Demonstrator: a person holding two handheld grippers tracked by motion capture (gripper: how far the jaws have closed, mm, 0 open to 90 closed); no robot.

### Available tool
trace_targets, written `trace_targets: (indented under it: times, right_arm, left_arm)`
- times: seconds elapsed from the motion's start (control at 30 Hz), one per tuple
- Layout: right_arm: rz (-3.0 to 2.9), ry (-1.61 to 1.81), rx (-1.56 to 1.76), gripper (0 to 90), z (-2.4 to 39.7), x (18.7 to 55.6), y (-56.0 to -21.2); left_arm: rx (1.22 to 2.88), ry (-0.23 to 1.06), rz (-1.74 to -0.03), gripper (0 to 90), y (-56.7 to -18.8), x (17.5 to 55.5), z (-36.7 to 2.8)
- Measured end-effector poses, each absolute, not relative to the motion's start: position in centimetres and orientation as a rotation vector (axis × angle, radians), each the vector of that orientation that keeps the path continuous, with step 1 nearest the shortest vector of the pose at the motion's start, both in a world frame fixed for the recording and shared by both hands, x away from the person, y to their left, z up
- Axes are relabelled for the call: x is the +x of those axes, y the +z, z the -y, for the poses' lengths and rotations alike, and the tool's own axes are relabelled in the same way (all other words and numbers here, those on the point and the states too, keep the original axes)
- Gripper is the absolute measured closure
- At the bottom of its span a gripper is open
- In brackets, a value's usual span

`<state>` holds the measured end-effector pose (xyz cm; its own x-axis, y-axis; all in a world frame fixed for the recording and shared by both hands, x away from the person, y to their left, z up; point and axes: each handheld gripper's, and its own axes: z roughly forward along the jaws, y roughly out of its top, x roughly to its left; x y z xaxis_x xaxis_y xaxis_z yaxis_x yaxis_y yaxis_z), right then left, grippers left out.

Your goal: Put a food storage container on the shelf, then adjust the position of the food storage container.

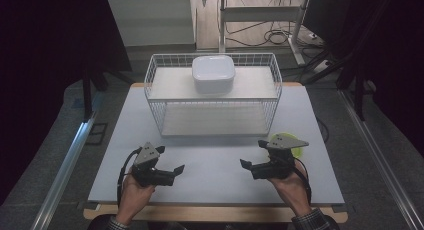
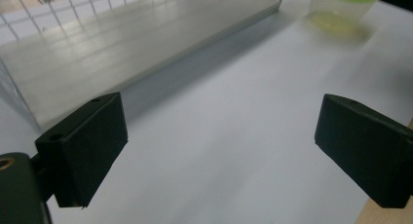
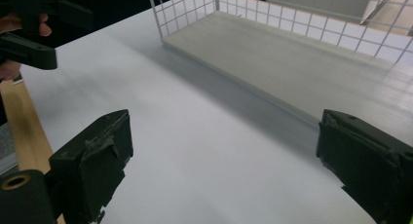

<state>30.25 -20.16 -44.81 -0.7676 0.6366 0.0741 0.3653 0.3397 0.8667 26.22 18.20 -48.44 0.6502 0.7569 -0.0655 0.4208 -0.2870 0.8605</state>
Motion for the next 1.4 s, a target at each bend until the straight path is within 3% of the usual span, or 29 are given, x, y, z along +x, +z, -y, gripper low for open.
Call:
trace_targets:
  times: [0.4,0.87,1.13,1.4]
  right_arm:
    - [-2.382,1.359,0.925,6.0,20.3,29.2,-47.2]
    - [-2.362,1.298,1.005,4.1,20.5,29.5,-46.7]
    - [-2.283,1.23,1.072,44.0,23.5,30.1,-45.5]
    - [-2.151,1.203,1.233,74.8,27.4,31.0,-44.7]
  left_arm:
    - [1.95,0.43,-0.934,3.7,-50.7,24.9,-18.9]
    - [1.997,0.426,-0.899,4.5,-51.1,24.8,-18.2]
    - [2.0,0.422,-0.885,5.0,-51.1,24.8,-18.0]
    - [2.017,0.421,-0.872,5.0,-51.2,24.7,-17.7]
